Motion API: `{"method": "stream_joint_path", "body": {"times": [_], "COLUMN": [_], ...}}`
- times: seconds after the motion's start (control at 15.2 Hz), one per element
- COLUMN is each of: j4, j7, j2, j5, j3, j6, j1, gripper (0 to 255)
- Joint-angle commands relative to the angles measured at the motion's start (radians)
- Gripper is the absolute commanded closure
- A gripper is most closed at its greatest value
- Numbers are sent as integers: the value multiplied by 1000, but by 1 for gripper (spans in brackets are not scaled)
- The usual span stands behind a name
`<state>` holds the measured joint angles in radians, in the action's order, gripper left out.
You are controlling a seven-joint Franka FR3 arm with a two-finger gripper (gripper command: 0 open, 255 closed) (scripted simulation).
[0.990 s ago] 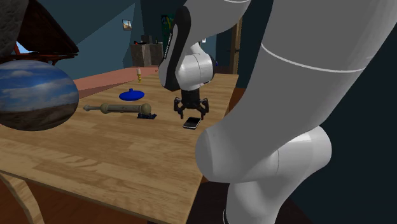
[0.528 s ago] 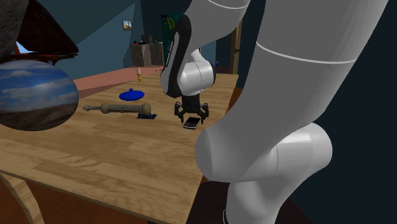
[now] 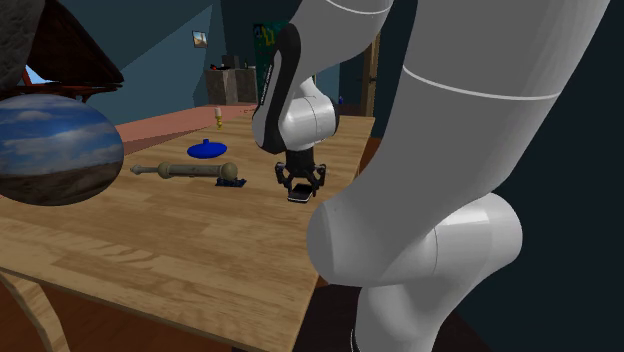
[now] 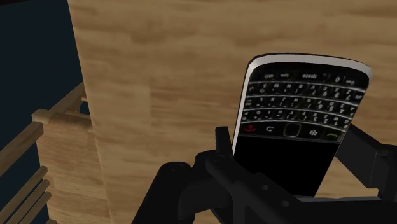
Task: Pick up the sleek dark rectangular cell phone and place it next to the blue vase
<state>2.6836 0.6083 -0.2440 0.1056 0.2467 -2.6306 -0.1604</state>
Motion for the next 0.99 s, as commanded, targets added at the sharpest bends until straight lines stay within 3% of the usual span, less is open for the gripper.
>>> {"method": "stream_joint_path", "body": {"times": [0.0, 0.33, 0.92], "j4": [1, 0, -48], "j7": [0, 0, -46], "j2": [1, 1, -100], "j5": [0, 0, -48], "j3": [-1, 0, -22], "j6": [0, 1, 148], "j1": [-1, -1, 24], "gripper": [255, 255, 255]}}
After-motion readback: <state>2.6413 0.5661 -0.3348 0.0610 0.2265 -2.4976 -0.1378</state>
